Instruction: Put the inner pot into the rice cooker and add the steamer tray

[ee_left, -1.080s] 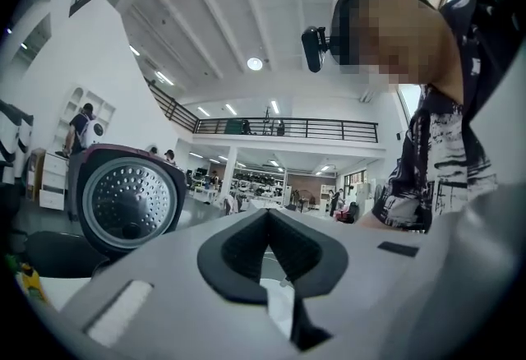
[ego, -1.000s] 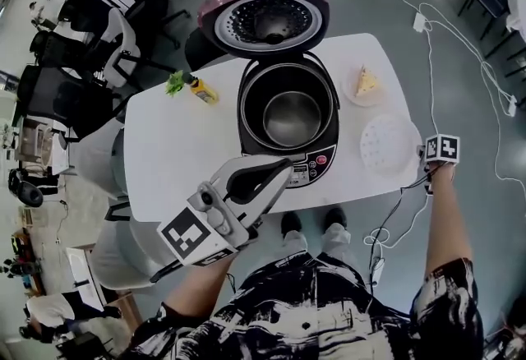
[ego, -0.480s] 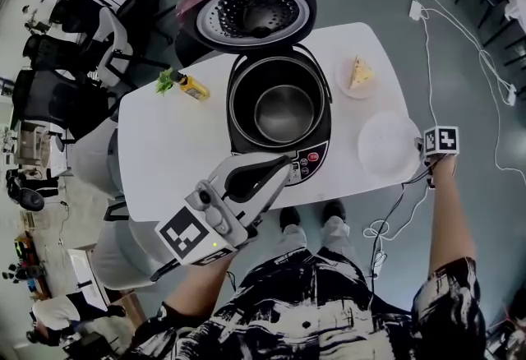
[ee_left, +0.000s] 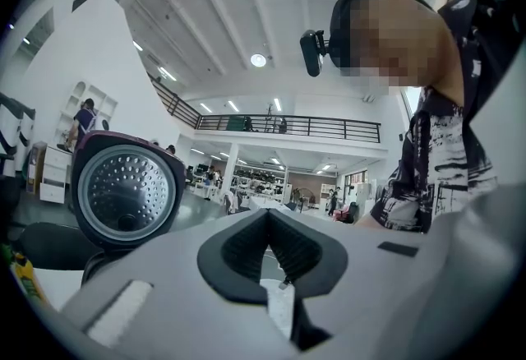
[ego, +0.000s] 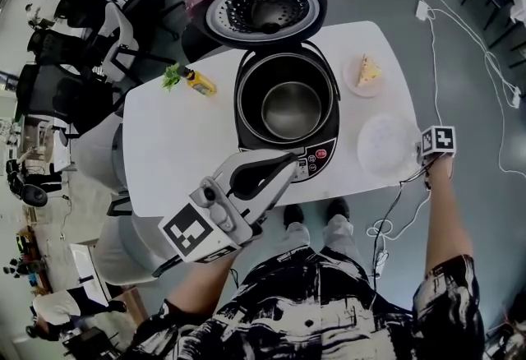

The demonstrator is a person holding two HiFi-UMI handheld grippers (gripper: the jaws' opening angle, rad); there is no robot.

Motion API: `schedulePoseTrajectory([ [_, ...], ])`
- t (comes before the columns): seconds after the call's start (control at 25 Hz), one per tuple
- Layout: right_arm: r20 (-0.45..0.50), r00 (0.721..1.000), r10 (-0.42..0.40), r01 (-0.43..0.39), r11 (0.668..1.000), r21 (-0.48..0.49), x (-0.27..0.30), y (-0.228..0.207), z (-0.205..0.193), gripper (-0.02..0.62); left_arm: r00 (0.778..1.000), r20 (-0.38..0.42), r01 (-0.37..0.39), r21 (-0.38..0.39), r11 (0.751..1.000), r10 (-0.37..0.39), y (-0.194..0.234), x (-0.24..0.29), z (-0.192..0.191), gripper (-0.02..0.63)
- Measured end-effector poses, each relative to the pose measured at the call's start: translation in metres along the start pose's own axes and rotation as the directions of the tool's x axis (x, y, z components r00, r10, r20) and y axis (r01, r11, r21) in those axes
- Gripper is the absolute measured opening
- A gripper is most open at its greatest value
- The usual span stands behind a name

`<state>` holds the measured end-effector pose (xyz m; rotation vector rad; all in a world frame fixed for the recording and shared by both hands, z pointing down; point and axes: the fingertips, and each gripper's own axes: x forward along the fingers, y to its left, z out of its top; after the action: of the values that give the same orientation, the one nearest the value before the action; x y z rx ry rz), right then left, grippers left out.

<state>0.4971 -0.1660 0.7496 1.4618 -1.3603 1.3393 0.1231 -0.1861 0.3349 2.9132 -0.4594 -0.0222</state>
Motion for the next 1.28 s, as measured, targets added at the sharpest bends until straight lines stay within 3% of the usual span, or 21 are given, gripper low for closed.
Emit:
schedulePoseTrajectory([
  [0.36,0.059,0.993,0.101,-0.103,0.994,0.040,-0.038,0.013,0.006,0.008,0.999,0.027,0.019,0.001,1.000,-0.019,-0.002,-0.009,0.008,0.005],
  [0.6,0.116,0.970,0.215,-0.218,0.976,0.020,-0.105,0.042,0.036,0.008,0.998,0.061,0.033,0.004,0.999,-0.033,-0.002,-0.016,0.016,0.005],
  [0.76,0.159,0.933,0.322,-0.313,0.947,-0.079,-0.169,0.099,0.081,0.008,0.994,0.102,0.046,0.013,0.999,-0.047,-0.006,-0.024,0.028,0.005],
  [0.96,0.153,0.902,0.405,-0.361,0.899,-0.249,-0.218,0.207,0.140,0.008,0.990,0.135,0.036,0.017,0.999,-0.038,-0.005,-0.044,0.037,0.005],
  [1.12,0.098,0.903,0.419,-0.374,0.877,-0.300,-0.201,0.282,0.171,0.008,0.988,0.154,-0.001,0.016,1.000,-0.002,-0.005,-0.062,0.042,0.005],
  [1.28,0.041,0.930,0.366,-0.339,0.895,-0.290,-0.155,0.334,0.179,0.008,0.984,0.165,-0.064,0.009,0.998,0.062,0.008,-0.096,0.040,0.005],
])
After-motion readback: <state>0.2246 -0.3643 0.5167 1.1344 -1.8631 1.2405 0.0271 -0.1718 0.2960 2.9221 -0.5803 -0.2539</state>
